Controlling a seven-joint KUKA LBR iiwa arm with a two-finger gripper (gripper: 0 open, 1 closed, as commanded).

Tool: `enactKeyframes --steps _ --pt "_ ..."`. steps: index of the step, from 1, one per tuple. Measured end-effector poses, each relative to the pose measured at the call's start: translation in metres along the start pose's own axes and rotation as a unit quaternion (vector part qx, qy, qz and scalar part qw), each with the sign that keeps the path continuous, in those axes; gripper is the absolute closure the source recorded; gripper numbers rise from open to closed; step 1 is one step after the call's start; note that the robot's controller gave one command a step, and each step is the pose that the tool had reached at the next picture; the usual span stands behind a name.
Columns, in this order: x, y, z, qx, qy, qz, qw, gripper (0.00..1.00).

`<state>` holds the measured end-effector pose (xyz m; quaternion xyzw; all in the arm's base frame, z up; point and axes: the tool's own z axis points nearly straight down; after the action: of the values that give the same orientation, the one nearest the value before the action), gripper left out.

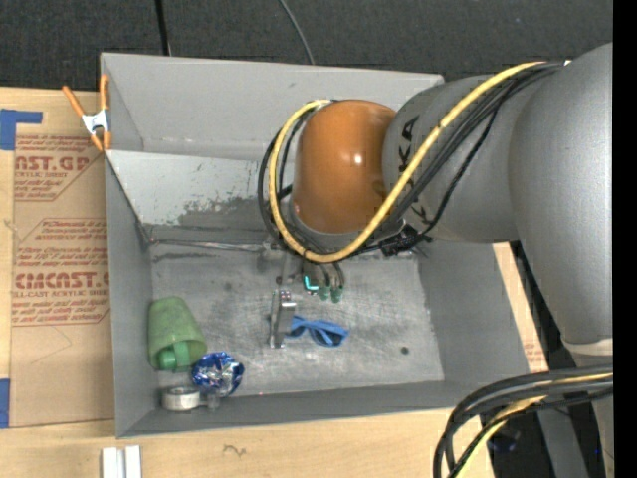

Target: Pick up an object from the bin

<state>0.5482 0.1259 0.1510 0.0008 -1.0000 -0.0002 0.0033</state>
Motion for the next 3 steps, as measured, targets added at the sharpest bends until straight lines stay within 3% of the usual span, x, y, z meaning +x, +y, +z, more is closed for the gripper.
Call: enactKeyframes --steps 1,2,3 --pt "0.03 -0.064 0.083 0.0 -0.0054 0.032 0.9995 0.0" --pt "0.023 -0.074 0.08 -0.001 -0.0052 0.015 0.9999 0.0" --pt "0.022 -0.074 0.079 -0.001 -0.0079 0.016 0.9998 1.0"
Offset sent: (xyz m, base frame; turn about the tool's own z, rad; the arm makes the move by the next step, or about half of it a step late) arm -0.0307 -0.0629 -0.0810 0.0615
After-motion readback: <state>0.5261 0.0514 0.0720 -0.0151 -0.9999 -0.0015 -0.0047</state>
